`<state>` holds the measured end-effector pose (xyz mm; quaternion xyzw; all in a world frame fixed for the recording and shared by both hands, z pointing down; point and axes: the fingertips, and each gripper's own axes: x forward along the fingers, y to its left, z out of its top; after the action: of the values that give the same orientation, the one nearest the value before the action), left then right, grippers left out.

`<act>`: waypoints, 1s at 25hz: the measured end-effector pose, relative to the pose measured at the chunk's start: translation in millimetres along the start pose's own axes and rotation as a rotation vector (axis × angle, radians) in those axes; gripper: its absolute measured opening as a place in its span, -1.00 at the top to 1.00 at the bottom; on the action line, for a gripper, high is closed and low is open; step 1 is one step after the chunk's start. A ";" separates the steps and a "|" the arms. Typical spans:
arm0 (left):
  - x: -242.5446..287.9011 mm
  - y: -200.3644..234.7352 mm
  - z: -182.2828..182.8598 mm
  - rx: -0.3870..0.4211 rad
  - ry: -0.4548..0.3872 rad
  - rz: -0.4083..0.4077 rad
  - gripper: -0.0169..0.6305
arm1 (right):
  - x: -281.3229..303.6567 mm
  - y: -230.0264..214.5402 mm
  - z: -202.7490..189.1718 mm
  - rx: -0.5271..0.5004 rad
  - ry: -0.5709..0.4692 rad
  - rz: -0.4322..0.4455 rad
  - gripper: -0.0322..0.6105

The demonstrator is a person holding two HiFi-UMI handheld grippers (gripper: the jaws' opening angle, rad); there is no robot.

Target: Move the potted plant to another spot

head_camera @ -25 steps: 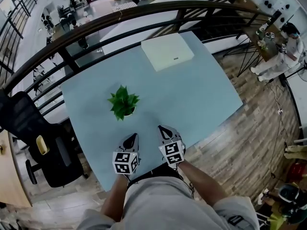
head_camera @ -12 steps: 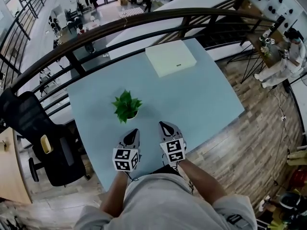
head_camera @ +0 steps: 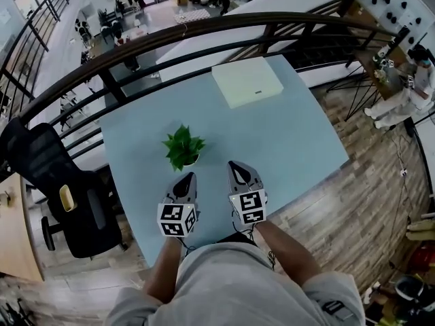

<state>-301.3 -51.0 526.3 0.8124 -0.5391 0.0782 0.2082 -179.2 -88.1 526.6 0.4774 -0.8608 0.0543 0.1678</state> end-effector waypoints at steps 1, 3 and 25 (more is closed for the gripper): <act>-0.8 1.3 3.6 0.001 -0.009 0.008 0.91 | -0.5 -0.3 3.2 0.000 -0.004 0.003 0.89; -2.2 3.4 11.3 0.006 -0.028 0.023 0.91 | -1.6 -1.4 13.8 -0.004 -0.026 0.005 0.89; -24.0 -6.6 86.6 0.098 -0.192 0.061 0.91 | -21.3 -39.0 101.7 -0.049 -0.218 -0.057 0.89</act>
<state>-313.4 -65.2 438.1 0.8087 -0.5764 0.0324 0.1132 -160.1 -117.9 421.4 0.5004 -0.8612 -0.0237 0.0864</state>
